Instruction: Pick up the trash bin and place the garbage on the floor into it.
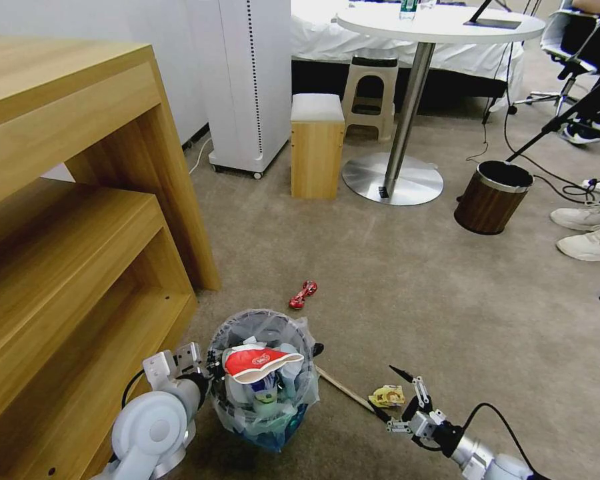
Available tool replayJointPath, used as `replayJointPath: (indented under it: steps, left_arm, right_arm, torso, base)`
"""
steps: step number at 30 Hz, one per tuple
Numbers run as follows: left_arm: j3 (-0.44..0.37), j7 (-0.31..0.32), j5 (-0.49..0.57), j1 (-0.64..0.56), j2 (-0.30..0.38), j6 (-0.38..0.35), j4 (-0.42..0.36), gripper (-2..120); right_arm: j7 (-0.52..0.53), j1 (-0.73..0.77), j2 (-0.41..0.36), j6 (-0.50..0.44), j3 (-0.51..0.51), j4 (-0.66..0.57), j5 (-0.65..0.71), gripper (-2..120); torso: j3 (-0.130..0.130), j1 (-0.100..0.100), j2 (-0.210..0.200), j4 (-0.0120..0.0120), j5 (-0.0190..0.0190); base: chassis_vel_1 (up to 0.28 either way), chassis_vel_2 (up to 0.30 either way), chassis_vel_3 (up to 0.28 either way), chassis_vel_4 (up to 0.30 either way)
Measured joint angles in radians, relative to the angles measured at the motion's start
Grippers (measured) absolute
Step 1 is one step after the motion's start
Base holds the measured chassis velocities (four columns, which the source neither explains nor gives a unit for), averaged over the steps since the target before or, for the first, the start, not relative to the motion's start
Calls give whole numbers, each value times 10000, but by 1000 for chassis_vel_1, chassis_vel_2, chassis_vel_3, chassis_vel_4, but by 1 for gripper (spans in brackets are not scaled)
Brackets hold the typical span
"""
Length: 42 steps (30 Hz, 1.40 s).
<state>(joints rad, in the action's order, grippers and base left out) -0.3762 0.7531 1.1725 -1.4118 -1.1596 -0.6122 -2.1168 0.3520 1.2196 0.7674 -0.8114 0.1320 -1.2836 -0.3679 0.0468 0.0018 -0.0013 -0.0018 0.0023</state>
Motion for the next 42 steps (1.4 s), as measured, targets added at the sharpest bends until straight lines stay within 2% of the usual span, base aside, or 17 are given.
replayJointPath:
  steps: [11, 22, 33, 36, 38, 42]
  left_arm:
    - [7, 17, -12, -87, -19, 4, -143, 0]
    - [5, 15, -118, -185, -89, 18, -198, 0]
    - [-11, 0, -178, -228, -79, 48, -204, 0]
    - [-4, -3, -169, -217, -58, 49, -211, 0]
    - [15, -9, -168, -195, -22, 53, -211, 0]
    - [49, -15, -169, -172, -51, 54, -210, 0]
  right_arm:
    - [107, -178, 56, 5, -33, 294, -78, 99]
    - [-3, -330, 475, 7, 83, 983, 235, 99]
    - [15, 133, 458, 22, -49, 1324, 1602, 100]
    - [16, 365, 399, 31, -279, 1328, 2220, 100]
    - [77, 609, 331, 113, -363, 1351, 3127, 99]
    - [143, 716, 369, 137, -413, 1635, 3382, 99]
  torso:
    - [0, 0, 0, 0, -1]
    - [0, 0, 0, 0, 0]
    - [0, 0, 0, 0, 0]
    - [0, 0, 0, -1, -1]
    - [0, 0, 0, -1, -1]
    - [0, 0, 0, -1, -3]
  base:
    - [0, 0, 0, 0]
    - [0, 0, 0, 0]
    - [0, 0, 0, 0]
    - [0, 0, 0, 0]
    - [0, 0, 0, 0]
    - [0, 0, 0, 0]
